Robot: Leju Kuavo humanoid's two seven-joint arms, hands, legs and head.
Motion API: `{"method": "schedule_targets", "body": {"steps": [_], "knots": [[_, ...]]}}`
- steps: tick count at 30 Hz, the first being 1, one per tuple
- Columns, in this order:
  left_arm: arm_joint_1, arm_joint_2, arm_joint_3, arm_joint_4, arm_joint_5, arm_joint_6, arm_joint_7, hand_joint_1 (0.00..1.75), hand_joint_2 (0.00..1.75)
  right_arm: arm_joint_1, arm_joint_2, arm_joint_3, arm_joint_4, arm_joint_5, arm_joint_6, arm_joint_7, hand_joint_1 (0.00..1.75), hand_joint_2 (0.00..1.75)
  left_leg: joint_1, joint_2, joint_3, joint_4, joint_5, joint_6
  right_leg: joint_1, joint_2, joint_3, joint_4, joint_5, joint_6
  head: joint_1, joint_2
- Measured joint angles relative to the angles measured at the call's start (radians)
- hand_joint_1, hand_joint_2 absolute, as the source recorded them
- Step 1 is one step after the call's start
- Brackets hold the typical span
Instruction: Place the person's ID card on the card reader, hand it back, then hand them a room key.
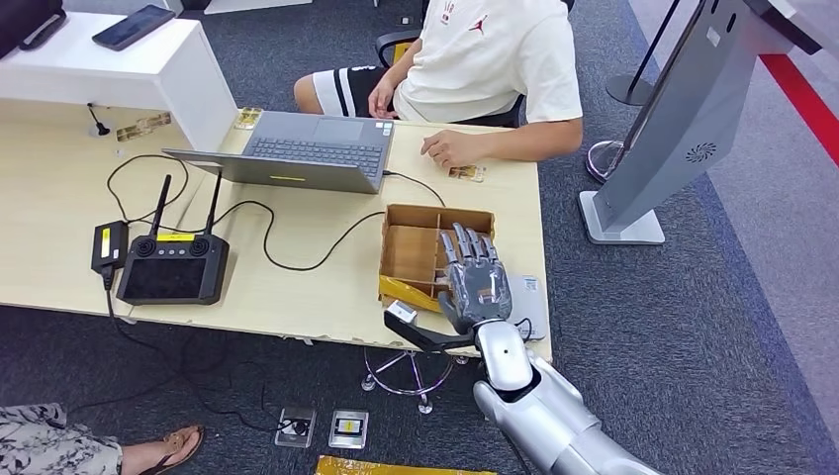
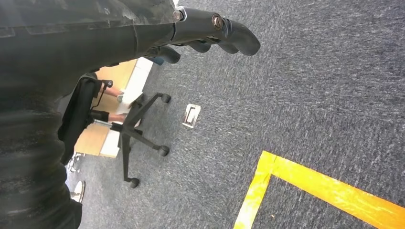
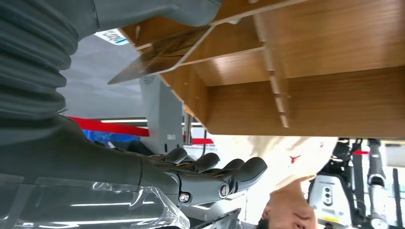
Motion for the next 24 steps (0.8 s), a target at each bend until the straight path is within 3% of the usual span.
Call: {"method": "schedule_targets", "body": {"steps": [8,11,12,15,20,24], "knots": [[0.000,0.004,-0.006,0.000,-0.001,0.000,-0.015,0.00,1.75,0.021,-0.047,-0.033,-0.027,0.002,0.005,0.022,0.01,1.75,0.000,0.002,0.000,0.000,0.000,0.000,0.000,0.001,0.000,0.000,0.000,0.000,0.000,0.000],[0.003,0.012,-0.006,-0.002,-0.022,0.000,-0.016,0.00,1.75,0.031,-0.058,-0.045,-0.036,0.007,0.006,0.022,0.25,1.75,0.000,0.002,0.000,0.000,0.000,0.000,0.000,0.001,0.000,0.000,0.000,0.000,0.000,0.000],[0.003,0.012,-0.006,-0.002,-0.025,0.000,-0.018,0.00,1.75,0.035,-0.061,-0.049,-0.039,0.010,0.008,0.021,0.25,1.75,0.000,0.002,0.000,0.000,0.000,0.000,0.000,0.001,0.000,0.000,0.000,0.000,0.000,0.000],[0.002,0.008,-0.006,-0.002,-0.026,0.000,-0.025,0.00,1.75,0.045,-0.067,-0.053,-0.052,0.020,0.017,0.017,0.04,1.75,0.000,0.002,0.000,0.000,0.000,0.000,0.000,0.001,0.000,0.000,0.000,0.000,0.000,0.000],[0.002,0.003,-0.006,-0.002,-0.023,0.000,-0.035,0.00,1.75,0.054,-0.070,-0.052,-0.078,0.027,0.024,0.007,0.21,1.75,0.000,0.002,0.000,0.000,0.000,0.000,0.000,0.002,0.000,0.000,0.000,0.000,0.000,0.000],[0.002,0.000,-0.006,-0.002,-0.016,0.000,-0.040,0.00,1.75,0.061,-0.072,-0.050,-0.101,0.032,0.027,-0.008,0.22,1.75,0.000,0.002,0.000,0.000,0.000,0.000,0.000,0.002,0.000,0.000,0.000,0.000,0.000,0.000]]}}
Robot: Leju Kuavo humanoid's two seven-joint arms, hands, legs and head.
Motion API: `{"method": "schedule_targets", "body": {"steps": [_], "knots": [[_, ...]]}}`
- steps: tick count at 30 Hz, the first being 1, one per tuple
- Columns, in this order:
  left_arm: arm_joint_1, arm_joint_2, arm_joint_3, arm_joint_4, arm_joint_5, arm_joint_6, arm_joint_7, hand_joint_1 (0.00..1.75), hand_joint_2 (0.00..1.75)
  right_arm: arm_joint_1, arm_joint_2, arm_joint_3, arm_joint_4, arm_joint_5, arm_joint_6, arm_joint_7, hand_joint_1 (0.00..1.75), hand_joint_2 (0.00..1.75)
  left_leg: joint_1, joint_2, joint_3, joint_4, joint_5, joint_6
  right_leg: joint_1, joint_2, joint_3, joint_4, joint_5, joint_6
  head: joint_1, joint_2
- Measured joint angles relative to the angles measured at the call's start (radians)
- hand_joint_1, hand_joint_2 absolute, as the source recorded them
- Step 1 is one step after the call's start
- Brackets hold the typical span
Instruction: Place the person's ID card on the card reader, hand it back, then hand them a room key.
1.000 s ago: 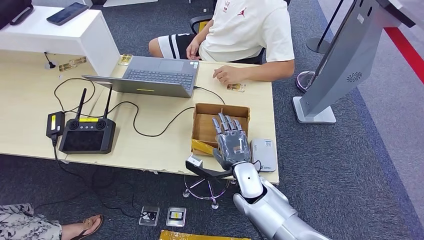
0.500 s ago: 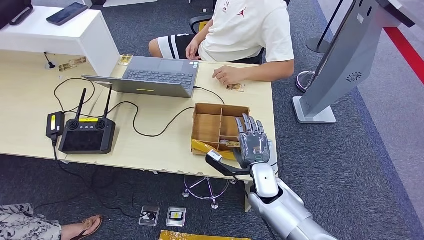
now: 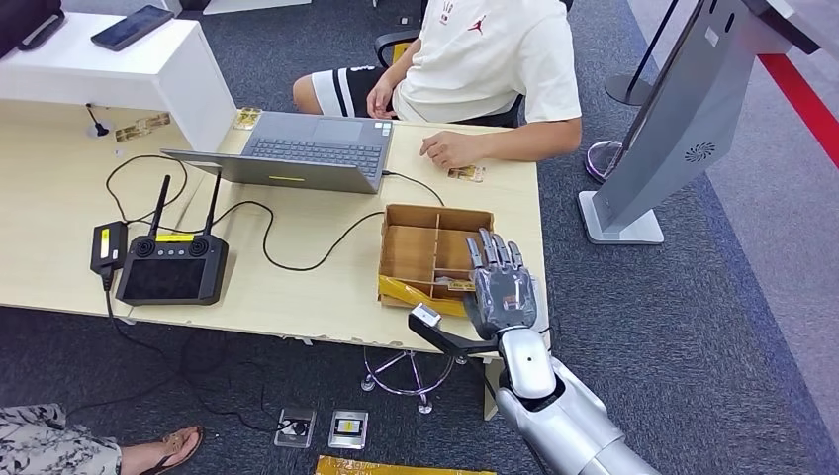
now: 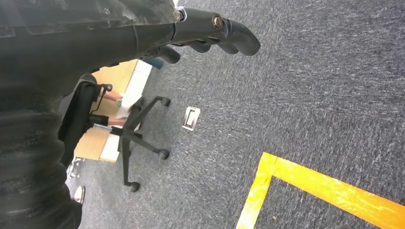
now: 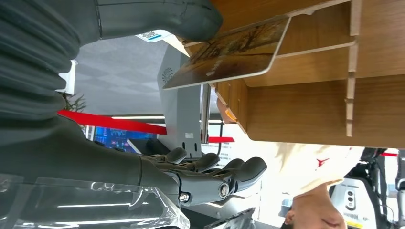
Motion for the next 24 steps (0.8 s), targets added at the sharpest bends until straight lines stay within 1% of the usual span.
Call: {"method": "schedule_targets", "body": {"steps": [3,8,9,13,16,19,21,24], "knots": [[0.000,-0.001,0.000,0.000,0.002,0.000,-0.002,0.00,1.75,0.004,0.000,0.002,-0.021,-0.003,0.008,-0.020,0.38,1.75,0.000,0.000,0.000,0.000,0.000,0.000,0.000,0.000,0.000,0.000,0.000,0.000,0.000,0.000],[0.000,-0.004,0.000,0.000,0.007,0.000,-0.005,0.00,1.75,0.008,0.000,0.006,-0.051,-0.017,0.045,-0.054,0.44,1.75,0.000,0.000,0.000,0.000,0.000,0.000,0.000,0.000,0.000,0.000,0.000,0.000,0.000,0.000],[0.000,-0.004,0.000,0.000,0.007,0.000,-0.005,0.00,1.75,0.008,0.000,0.007,-0.055,-0.017,0.051,-0.059,0.51,1.75,0.000,0.000,0.000,0.000,0.000,0.000,0.000,0.000,0.000,0.000,0.000,0.000,0.000,0.000],[0.000,-0.004,0.000,0.000,0.008,0.000,-0.006,0.00,1.75,0.009,0.002,0.009,-0.069,-0.023,0.078,-0.075,0.91,1.75,0.000,0.000,0.000,0.000,0.000,0.000,0.000,0.000,0.000,0.000,0.000,0.000,0.000,0.000],[0.000,-0.004,0.000,0.000,0.011,0.000,-0.006,0.00,1.75,0.009,0.005,0.013,-0.078,-0.034,0.122,-0.088,1.01,1.75,0.000,0.000,0.000,0.000,0.000,0.000,0.000,0.000,0.000,0.000,0.000,0.000,0.000,0.000],[0.000,-0.005,0.000,0.000,0.012,0.000,-0.008,0.00,1.75,0.009,0.008,0.019,-0.085,-0.047,0.177,-0.093,1.06,1.75,0.000,0.000,0.000,0.000,0.000,0.000,0.000,0.000,0.000,0.000,0.000,0.000,0.000,0.000],[0.000,-0.006,0.000,0.000,0.012,0.000,-0.010,0.00,1.75,0.008,0.008,0.021,-0.088,-0.055,0.206,-0.092,1.07,1.75,0.000,0.000,0.000,0.000,0.000,0.000,0.000,0.000,0.000,0.000,0.000,0.000,0.000,0.000],[-0.001,-0.006,0.000,0.000,0.012,0.000,-0.013,0.00,1.75,0.005,0.008,0.022,-0.089,-0.065,0.231,-0.088,0.97,1.75,0.000,0.000,0.000,0.000,0.000,0.000,0.000,0.000,0.000,0.000,0.000,0.000,0.000,0.000]]}}
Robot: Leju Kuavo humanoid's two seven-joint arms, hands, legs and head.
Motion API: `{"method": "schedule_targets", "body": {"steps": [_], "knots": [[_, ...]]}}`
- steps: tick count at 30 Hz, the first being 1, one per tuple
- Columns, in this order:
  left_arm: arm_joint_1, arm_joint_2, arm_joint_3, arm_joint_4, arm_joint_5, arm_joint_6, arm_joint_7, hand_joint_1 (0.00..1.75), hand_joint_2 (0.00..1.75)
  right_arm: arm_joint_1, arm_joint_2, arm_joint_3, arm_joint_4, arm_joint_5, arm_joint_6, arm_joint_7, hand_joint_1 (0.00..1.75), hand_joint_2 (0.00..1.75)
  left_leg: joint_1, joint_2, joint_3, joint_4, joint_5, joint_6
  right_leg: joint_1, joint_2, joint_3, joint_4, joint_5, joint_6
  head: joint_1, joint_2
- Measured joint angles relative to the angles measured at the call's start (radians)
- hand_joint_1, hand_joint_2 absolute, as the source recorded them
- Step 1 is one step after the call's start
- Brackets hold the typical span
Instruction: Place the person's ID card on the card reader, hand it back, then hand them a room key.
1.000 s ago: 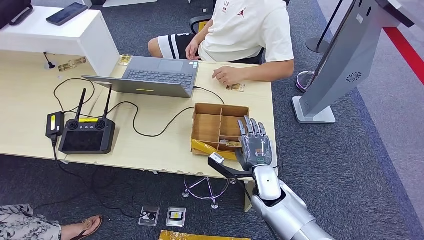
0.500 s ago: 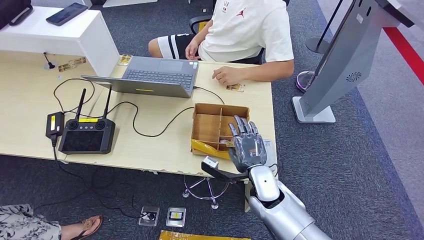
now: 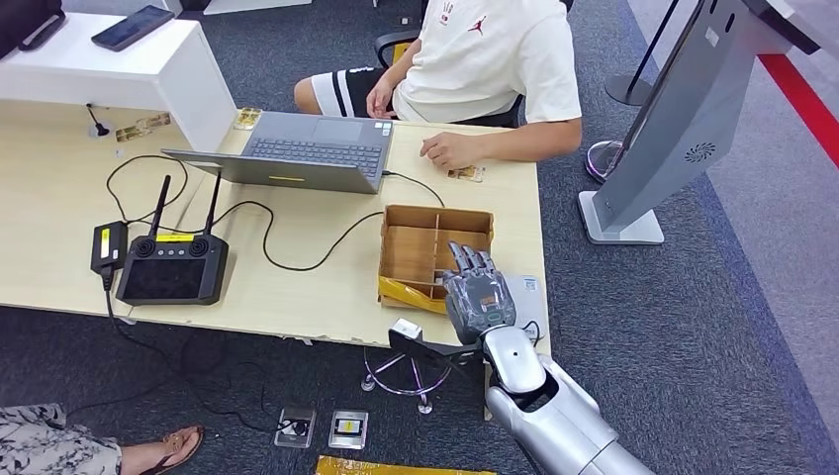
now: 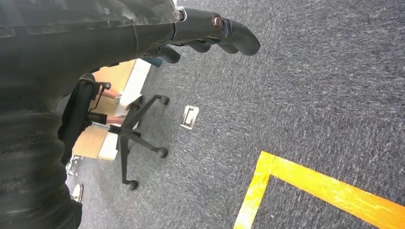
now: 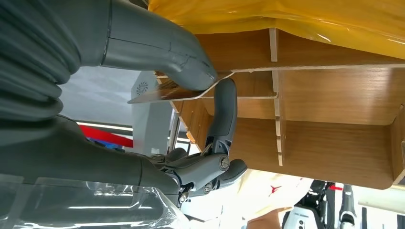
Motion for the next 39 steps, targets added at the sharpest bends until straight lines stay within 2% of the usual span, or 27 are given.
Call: {"method": "schedule_targets", "body": {"steps": [1,9,10,13,15,19,39], "knots": [[0.000,0.000,0.000,0.000,0.000,0.000,0.000,0.00,1.75,-0.001,0.000,0.000,0.000,-0.002,0.005,0.002,0.93,1.75,0.000,0.000,0.000,0.000,0.000,0.000,0.000,0.000,0.000,0.000,0.000,0.000,0.000,0.000],[0.000,0.000,0.000,0.000,0.000,0.000,0.000,0.00,1.75,0.002,-0.002,0.008,0.002,-0.009,0.019,0.013,0.98,1.75,0.000,0.000,0.000,0.000,0.000,0.000,0.000,0.000,0.000,0.000,0.000,0.000,0.000,0.000],[0.000,0.000,0.000,0.000,0.000,0.000,0.000,0.00,1.75,0.002,-0.002,0.010,0.003,-0.009,0.019,0.013,0.86,1.75,0.000,0.000,0.000,0.000,0.000,0.000,0.000,0.000,0.000,0.000,0.000,0.000,0.000,0.000],[-0.001,-0.001,0.000,0.000,-0.001,0.000,0.000,0.00,1.75,0.002,-0.004,0.013,0.003,-0.010,0.019,0.018,0.37,1.75,0.000,0.000,0.000,0.000,0.000,0.000,0.000,0.000,0.000,0.000,0.000,0.000,0.000,0.000],[-0.001,-0.001,-0.001,0.000,-0.001,0.000,-0.001,0.00,1.75,0.002,-0.006,0.014,0.003,-0.008,0.017,0.026,0.30,1.75,0.000,0.000,0.000,0.000,0.000,0.000,0.000,0.000,0.000,0.000,0.000,0.000,0.000,0.000],[-0.001,-0.003,-0.004,0.000,-0.002,0.000,-0.003,0.00,1.75,0.002,-0.011,0.015,0.003,-0.002,0.014,0.043,0.03,1.75,0.000,0.000,0.000,0.000,0.000,0.000,0.000,0.000,0.000,0.000,0.000,0.000,0.000,0.000],[-0.001,-0.003,-0.018,0.000,0.013,0.000,0.023,0.00,1.75,0.002,-0.016,0.027,0.000,-0.001,-0.022,0.031,0.00,1.75,0.000,0.000,0.000,0.000,0.000,0.000,0.000,0.000,0.000,0.000,0.000,0.000,0.000,0.000]]}}
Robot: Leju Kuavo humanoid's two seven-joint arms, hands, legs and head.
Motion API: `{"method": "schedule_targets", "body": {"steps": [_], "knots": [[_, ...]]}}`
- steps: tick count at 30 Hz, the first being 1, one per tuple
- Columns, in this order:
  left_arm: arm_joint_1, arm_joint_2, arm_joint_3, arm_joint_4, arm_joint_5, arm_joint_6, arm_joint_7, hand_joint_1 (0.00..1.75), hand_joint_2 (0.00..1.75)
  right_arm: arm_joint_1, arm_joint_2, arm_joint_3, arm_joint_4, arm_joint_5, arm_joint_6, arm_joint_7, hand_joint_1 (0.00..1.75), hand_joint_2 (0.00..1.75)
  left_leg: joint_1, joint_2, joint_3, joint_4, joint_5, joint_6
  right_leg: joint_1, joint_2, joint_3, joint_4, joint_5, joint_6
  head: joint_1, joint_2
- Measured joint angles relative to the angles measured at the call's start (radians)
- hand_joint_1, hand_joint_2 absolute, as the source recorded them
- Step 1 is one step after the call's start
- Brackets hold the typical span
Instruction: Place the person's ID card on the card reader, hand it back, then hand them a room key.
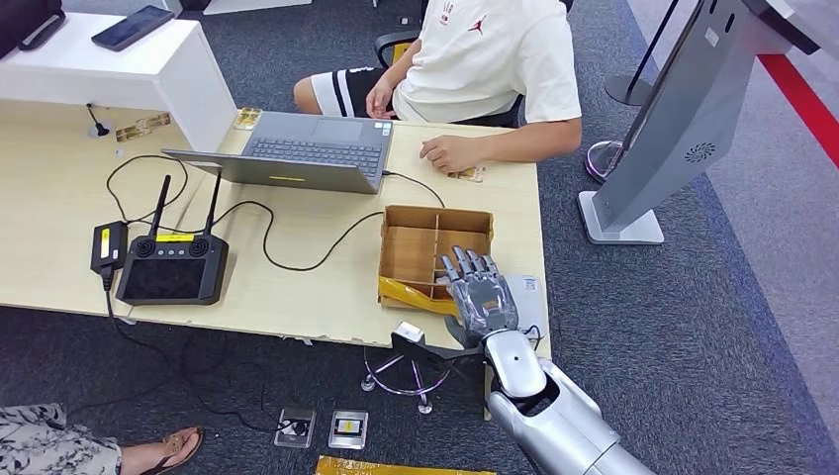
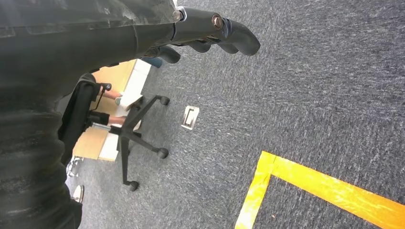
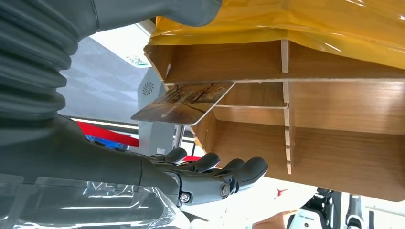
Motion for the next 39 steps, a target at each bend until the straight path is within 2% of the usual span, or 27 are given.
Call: {"method": "schedule_targets", "body": {"steps": [10,15,22,27,29,33,39], "knots": [[0.000,0.000,-0.001,0.000,0.001,0.000,0.008,0.00,1.75,0.000,0.000,0.000,0.000,0.000,-0.006,0.021,0.07,1.75,0.000,0.000,0.000,0.000,0.000,0.000,0.000,0.000,0.000,0.000,0.000,0.000,0.000,0.000],[0.000,0.001,-0.001,0.000,0.006,0.000,0.008,0.00,1.75,0.000,-0.001,0.000,0.000,0.001,-0.007,0.036,0.26,1.75,0.000,0.000,0.000,0.000,0.000,0.000,0.000,0.000,0.000,0.000,0.000,0.000,0.000,0.000],[0.000,0.001,-0.001,0.000,0.010,0.000,0.008,0.00,1.75,-0.001,-0.003,-0.001,0.002,0.000,-0.017,0.041,0.32,1.75,0.000,0.000,0.000,0.000,0.000,0.000,0.000,0.000,0.000,0.000,0.000,0.000,0.000,0.000],[0.000,0.002,-0.003,0.000,0.014,0.000,0.006,0.00,1.75,-0.002,-0.004,-0.002,0.010,0.000,-0.024,0.051,0.53,1.75,0.000,0.000,0.000,0.000,0.000,0.000,0.000,0.000,0.000,0.000,0.000,0.000,0.000,0.000],[0.000,0.002,-0.007,0.000,0.014,0.000,0.005,0.00,1.75,-0.002,-0.005,-0.003,0.012,0.000,-0.024,0.053,0.55,1.75,0.000,0.000,0.000,0.000,0.000,0.000,0.000,0.000,0.000,0.000,0.000,0.000,0.000,0.000],[0.000,0.002,-0.018,0.000,0.014,0.000,0.001,0.00,1.75,-0.002,-0.008,-0.007,0.015,0.000,-0.024,0.055,0.96,1.75,0.000,0.000,0.000,0.000,0.000,0.000,0.000,0.000,0.000,0.000,0.000,0.000,0.000,0.000],[0.000,0.001,-0.025,0.000,0.014,0.000,-0.002,0.00,1.75,-0.002,-0.010,-0.009,0.017,0.000,-0.024,0.060,1.02,1.75,0.000,0.000,0.000,0.000,0.000,0.000,0.000,0.000,0.000,0.000,0.000,0.000,0.000,0.000]]}}
